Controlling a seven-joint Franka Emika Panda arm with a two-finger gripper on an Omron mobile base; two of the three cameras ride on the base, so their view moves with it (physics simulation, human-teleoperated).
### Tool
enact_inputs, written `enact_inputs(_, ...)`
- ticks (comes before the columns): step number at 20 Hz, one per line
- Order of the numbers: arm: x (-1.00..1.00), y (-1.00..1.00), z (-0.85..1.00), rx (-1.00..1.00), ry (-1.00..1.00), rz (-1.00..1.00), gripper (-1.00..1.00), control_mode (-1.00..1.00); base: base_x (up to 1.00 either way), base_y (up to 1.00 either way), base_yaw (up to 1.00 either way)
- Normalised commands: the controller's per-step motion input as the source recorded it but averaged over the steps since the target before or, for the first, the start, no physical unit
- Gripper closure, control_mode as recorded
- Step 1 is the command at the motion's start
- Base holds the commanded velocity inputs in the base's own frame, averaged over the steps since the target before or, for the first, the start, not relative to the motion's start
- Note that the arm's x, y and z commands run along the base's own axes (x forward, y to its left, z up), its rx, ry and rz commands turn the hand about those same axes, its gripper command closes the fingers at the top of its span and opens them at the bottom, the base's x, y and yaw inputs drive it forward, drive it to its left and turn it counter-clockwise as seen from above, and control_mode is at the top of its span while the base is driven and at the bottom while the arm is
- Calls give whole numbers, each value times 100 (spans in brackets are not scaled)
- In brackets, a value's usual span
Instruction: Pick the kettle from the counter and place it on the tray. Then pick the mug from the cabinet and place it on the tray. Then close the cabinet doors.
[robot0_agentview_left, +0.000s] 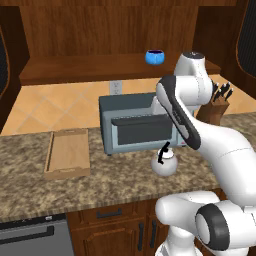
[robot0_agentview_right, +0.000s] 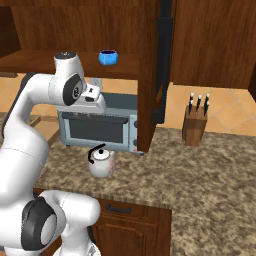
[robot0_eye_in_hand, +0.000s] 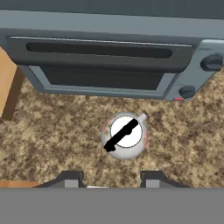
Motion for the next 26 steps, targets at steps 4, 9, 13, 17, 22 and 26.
enact_inputs(4,-1,0,-63,-8,6,0,-100,-100,0,0,0)
enact_inputs(9,-1,0,-72,-5,2,-3,-100,-100,0,0,0)
enact_inputs(13,0,0,-3,0,0,0,-100,-100,0,0,0)
enact_inputs(17,6,0,-45,0,0,-5,-100,-100,0,0,0)
enact_inputs(22,15,0,-36,3,0,-9,-100,-100,0,0,0)
enact_inputs(26,14,0,-30,1,0,-10,-100,-100,0,0,0)
